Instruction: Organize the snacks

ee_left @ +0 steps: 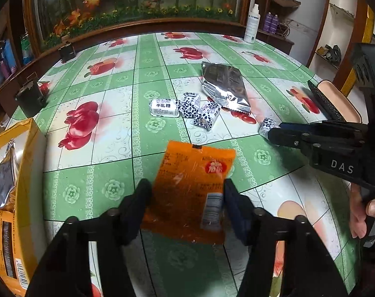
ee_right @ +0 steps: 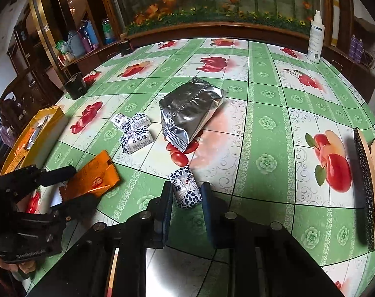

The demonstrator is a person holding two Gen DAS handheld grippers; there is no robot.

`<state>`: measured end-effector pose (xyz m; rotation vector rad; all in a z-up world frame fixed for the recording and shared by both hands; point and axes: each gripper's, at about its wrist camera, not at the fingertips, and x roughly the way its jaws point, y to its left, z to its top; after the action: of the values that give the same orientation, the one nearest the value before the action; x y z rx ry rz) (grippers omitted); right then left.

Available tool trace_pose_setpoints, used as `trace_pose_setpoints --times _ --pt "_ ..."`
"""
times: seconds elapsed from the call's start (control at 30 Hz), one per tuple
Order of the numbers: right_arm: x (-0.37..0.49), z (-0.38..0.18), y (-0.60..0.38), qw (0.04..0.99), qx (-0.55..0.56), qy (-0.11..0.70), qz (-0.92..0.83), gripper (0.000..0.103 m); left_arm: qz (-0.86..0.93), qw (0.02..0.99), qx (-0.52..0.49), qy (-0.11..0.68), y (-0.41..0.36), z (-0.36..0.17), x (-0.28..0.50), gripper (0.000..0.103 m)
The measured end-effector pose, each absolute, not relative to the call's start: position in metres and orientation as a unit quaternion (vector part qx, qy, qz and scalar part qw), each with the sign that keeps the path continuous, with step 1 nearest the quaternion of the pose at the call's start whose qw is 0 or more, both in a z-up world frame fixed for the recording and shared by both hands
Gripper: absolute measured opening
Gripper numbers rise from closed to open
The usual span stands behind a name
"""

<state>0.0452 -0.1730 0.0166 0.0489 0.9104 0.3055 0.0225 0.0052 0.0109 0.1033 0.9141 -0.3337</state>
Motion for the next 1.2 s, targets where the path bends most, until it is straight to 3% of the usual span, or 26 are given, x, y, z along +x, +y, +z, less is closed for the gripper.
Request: trace_pose_setpoints --times 0.2,0.83,1.2 --pt "0.044 0.023 -0.177 0.886 0.06 0.43 0.164 0.025 -0.156 0.89 0.056 0.426 0.005 0.013 0.019 0.05" --pt "0.031 0.043 -0.176 0.885 0.119 0.397 0.214 0.025 -0.158 0.908 0.011 0.389 0.027 0.064 -0.009 0.05" --pt "0.006 0.062 -0.115 0.862 0.137 0.384 0.301 0.025 -0.121 0.927 -0.01 0.356 0.089 0.102 -0.053 0.05"
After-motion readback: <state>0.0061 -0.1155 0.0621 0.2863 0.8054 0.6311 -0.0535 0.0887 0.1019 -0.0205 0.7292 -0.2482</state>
